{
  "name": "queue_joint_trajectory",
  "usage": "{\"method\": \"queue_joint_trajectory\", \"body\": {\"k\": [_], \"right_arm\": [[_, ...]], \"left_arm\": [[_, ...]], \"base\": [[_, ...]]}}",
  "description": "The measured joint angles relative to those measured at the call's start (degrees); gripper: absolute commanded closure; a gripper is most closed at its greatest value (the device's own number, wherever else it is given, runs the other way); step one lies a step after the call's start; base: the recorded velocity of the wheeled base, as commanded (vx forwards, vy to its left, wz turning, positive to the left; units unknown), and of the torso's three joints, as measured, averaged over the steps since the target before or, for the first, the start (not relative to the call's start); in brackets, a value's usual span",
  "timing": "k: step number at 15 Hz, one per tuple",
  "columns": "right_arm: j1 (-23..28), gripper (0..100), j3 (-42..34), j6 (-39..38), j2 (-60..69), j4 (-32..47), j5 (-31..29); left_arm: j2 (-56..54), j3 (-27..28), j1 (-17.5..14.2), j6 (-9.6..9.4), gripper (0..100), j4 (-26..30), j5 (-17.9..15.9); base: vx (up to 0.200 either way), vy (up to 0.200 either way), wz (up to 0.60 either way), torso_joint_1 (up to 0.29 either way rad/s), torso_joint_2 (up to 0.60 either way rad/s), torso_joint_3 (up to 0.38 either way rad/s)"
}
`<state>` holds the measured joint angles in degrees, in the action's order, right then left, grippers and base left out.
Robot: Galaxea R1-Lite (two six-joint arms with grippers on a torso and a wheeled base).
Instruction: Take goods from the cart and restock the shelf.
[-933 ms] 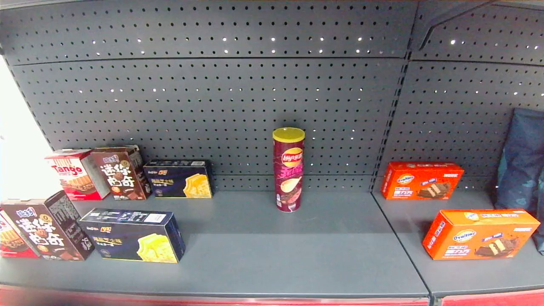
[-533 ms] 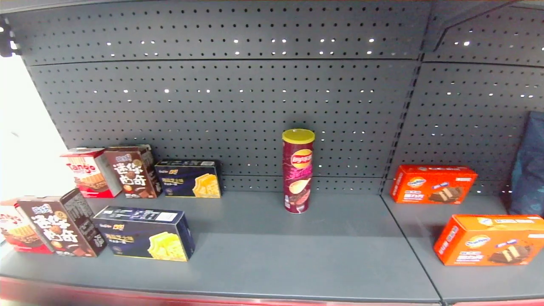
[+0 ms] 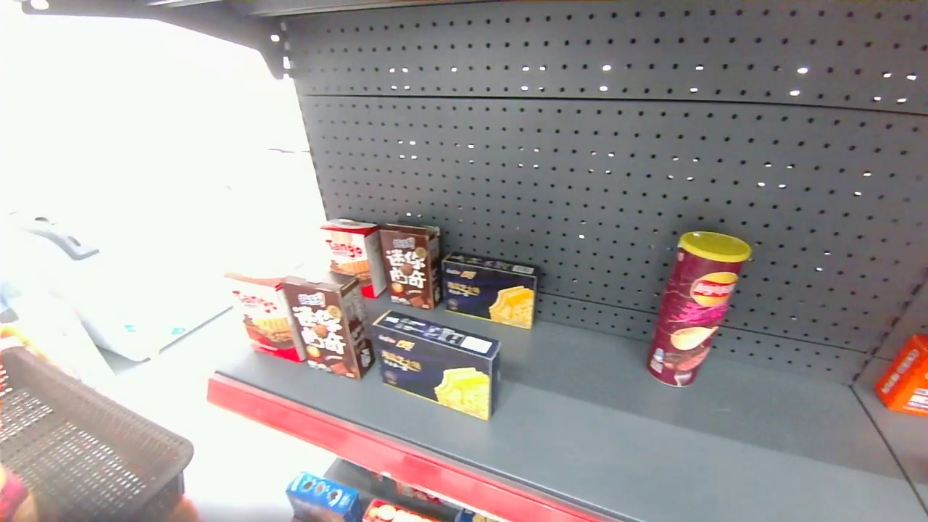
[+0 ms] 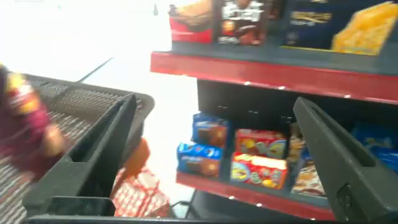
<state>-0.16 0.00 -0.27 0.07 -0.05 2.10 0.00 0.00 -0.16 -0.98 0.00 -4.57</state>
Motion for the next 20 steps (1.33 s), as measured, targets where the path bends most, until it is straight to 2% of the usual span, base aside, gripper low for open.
{"method": "queue_joint_trajectory", "body": {"k": [8,13,16,18,20], "right_arm": [[0.0,0,0.0,-0.05,0.0,-0.02,0.0],[0.02,0,0.0,-0.06,0.0,-0.09,-0.05],[0.02,0,0.0,-0.06,0.0,-0.02,-0.05],[0.0,0,0.0,-0.09,0.0,-0.02,-0.1],[0.0,0,0.0,-0.09,0.0,-0.02,-0.05]], "left_arm": [[0.0,0.0,0.0,-0.06,0,0.0,-0.07],[0.0,0.0,0.02,-0.26,0,0.05,-0.11],[0.02,1.05,0.05,-2.04,0,0.1,-0.6],[1.65,4.32,0.49,-2.52,0,2.18,-1.61],[7.59,8.57,1.01,-2.69,0,3.25,-0.95]], "base": [[0.0,0.0,0.6,0.001,0.0,0.002],[0.0,0.0,0.0,0.0,0.0,0.0],[0.0,0.0,0.0,0.0,0.0,0.0],[0.0,0.0,0.0,0.0,0.0,0.0],[0.0,0.0,0.0,0.0,0.0,0.0]]}}
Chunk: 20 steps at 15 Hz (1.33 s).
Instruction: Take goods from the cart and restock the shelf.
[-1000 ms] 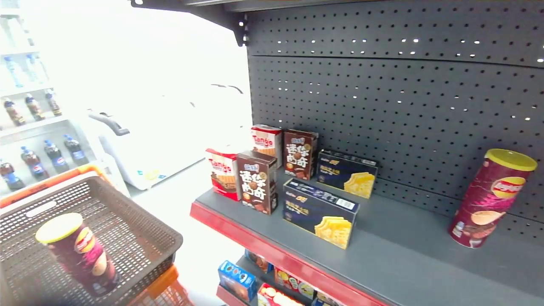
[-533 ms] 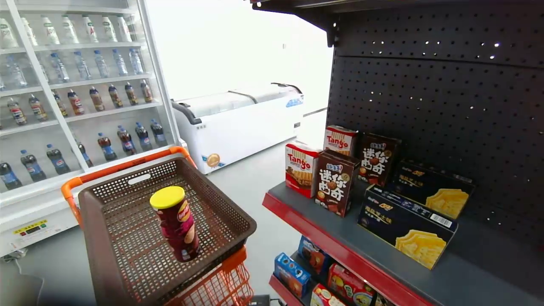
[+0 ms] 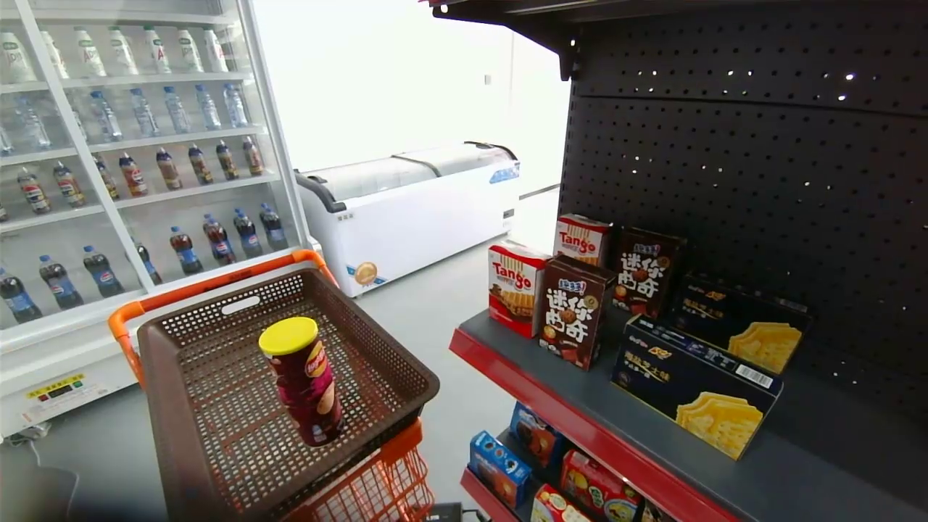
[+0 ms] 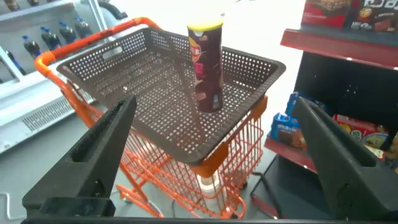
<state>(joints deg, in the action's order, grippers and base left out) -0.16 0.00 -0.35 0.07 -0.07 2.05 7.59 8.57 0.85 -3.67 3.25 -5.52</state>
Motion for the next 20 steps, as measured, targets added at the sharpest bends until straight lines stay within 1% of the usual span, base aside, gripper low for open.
{"method": "queue_joint_trajectory", "body": {"k": [3,5,6,8,10,12,18,20], "right_arm": [[0.0,0,0.0,0.0,0.0,0.0,-0.02],[0.0,0,0.0,0.0,0.0,0.0,-0.05],[0.0,0,0.0,0.0,0.0,0.0,-0.02],[0.0,0,0.0,0.0,0.0,0.0,0.0],[0.0,0,0.0,0.0,0.0,0.0,0.0],[0.0,0,0.0,0.0,0.0,0.0,0.0],[0.0,0,0.0,0.0,0.0,0.0,-0.02],[0.0,0,0.0,0.02,0.0,0.0,0.02]], "left_arm": [[14.42,4.96,0.22,0.3,0,-1.21,1.21],[24.78,7.74,-0.93,0.96,0,-4.82,1.34],[30.16,8.9,-1.54,1.13,0,-7.77,1.04],[41.17,10.58,-2.36,1.22,0,-15.21,-0.83],[51.14,11.46,-2.54,0.33,0,-21.81,-2.66],[58.92,11.74,-2.15,-0.62,0,-27.42,-3.5],[78.09,10.86,-1.18,-1.19,0,-45.18,-3.61],[83.53,10.23,-0.39,-1.23,0,-53.77,-2.77]], "base": [[0.0,0.0,0.0,0.0,0.0,0.0],[0.0,0.0,0.0,0.0,0.0,0.0],[0.0,0.0,0.0,0.0,0.0,0.0],[0.0,0.0,0.0,0.0,0.0,0.0],[0.0,0.0,0.0,0.0,0.0,0.0],[0.0,0.0,0.0,0.0,0.0,0.0],[0.0,0.0,0.0,0.0,0.0,0.0],[0.0,0.0,0.0,0.0,0.0,0.0]]}}
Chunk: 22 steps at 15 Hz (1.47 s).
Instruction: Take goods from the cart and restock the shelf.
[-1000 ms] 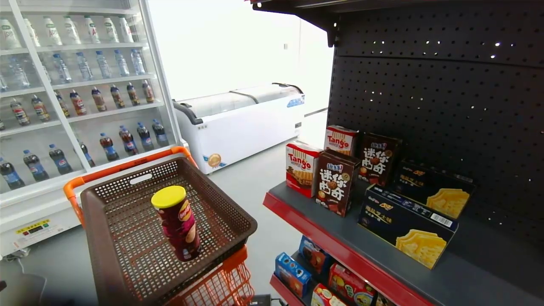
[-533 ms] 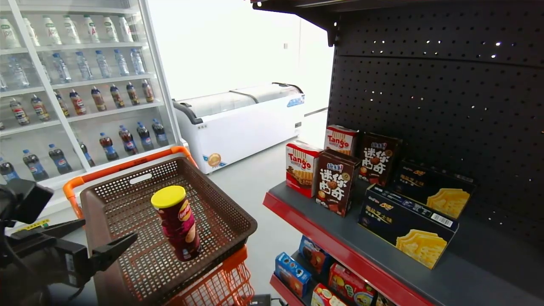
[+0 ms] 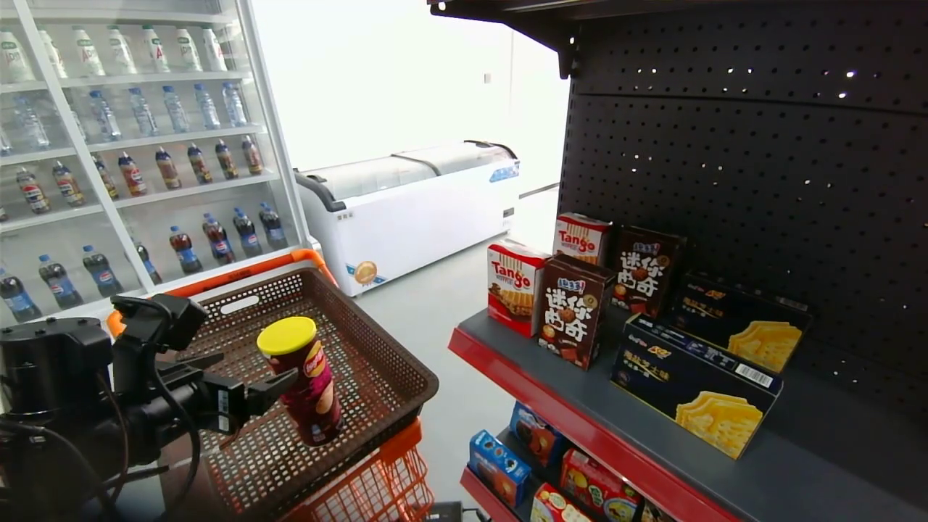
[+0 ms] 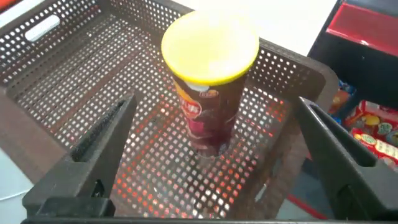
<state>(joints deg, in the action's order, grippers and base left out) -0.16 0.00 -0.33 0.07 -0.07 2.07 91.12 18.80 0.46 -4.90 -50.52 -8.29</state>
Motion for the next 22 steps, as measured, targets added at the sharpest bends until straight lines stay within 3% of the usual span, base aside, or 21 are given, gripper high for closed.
{"method": "queue_joint_trajectory", "body": {"k": [5,11,15,21,22], "right_arm": [[0.0,0,0.0,-0.02,0.0,0.0,-0.02],[0.0,0,0.0,0.0,0.0,0.0,-0.02],[0.0,0,0.0,-0.02,0.0,0.0,-0.05],[0.0,0,0.0,-0.02,0.0,0.0,-0.02],[0.0,0,0.0,-0.02,0.0,0.0,-0.05]], "left_arm": [[11.63,-4.55,1.55,-0.07,0,-19.09,2.94],[24.37,-6.07,1.71,-3.41,0,-38.13,3.83],[30.95,-5.11,2.06,-4.07,0,-39.36,4.11],[36.63,0.99,2.8,-4.16,0,-39.45,4.17],[37.27,1.43,3.06,-4.16,100,-39.4,4.17]], "base": [[0.0,0.0,0.0,0.0,0.0,0.0],[0.0,0.0,0.0,0.0,0.0,0.0],[0.0,0.0,0.0,0.0,0.0,0.0],[0.0,0.0,0.0,0.0,0.0,0.0],[0.0,0.0,0.0,0.0,0.0,0.0]]}}
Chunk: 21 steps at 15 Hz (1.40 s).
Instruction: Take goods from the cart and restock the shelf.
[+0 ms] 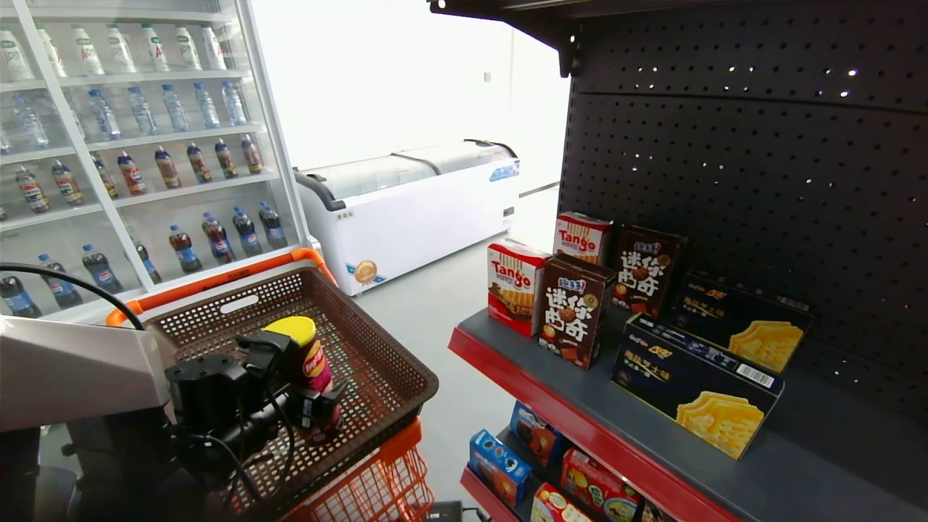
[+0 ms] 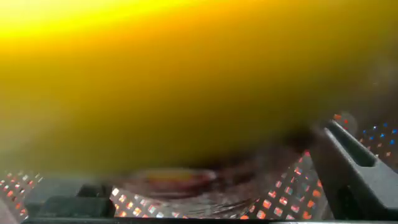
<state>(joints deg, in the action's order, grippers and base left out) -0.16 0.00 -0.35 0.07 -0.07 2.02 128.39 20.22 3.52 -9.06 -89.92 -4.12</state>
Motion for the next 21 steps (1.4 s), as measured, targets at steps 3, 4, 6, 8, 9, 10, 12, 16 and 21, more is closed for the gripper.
{"method": "queue_joint_trajectory", "body": {"k": [3,4,6,8,9,10,12,16,21], "right_arm": [[0.0,0,0.0,0.02,0.0,0.0,0.0],[0.0,0,0.0,0.02,0.0,0.0,0.05],[0.0,0,0.0,0.02,0.0,0.0,0.0],[0.0,0,0.0,0.02,0.0,0.0,0.0],[0.0,0,0.0,0.02,0.0,0.0,0.0],[0.0,0,0.0,0.02,0.0,0.0,0.02],[0.0,0,0.0,0.02,0.0,0.0,0.05],[0.0,0,0.0,0.0,0.0,0.0,0.02],[0.0,0,0.0,0.02,0.0,0.0,0.02]], "left_arm": [[1.13,1.57,0.59,-0.05,100,-0.07,0.6],[1.27,1.96,1.01,-0.07,100,-0.07,0.62],[1.21,2.26,2.45,-0.05,100,0.34,1.72],[0.27,3.08,4.16,0.11,100,1.51,3.28],[-1.11,4.28,5.05,0.15,100,4.46,3.72],[-3.23,5.74,5.95,0.13,100,8.74,3.91],[-8.83,9.98,8.37,0.17,100,20.86,3.23],[-19.6,19.76,12.98,0.59,100,41.34,1.23],[-32.7,22.53,14.88,0.59,100,61.45,-7.09]], "base": [[0.0,0.0,0.0,0.0,0.0,0.0],[0.0,0.0,0.0,0.0,0.0,0.0],[0.0,0.0,0.0,0.0,0.0,0.0],[0.0,0.0,0.0,0.0,0.0,0.0],[0.0,0.0,0.0,0.0,0.0,0.0],[0.0,0.0,0.0,0.0,0.0,0.0],[0.0,0.0,0.0,0.0,0.0,0.0],[0.0,0.0,0.0,0.0,0.0,0.0],[0.0,0.0,0.0,0.0,0.0,0.0]]}}
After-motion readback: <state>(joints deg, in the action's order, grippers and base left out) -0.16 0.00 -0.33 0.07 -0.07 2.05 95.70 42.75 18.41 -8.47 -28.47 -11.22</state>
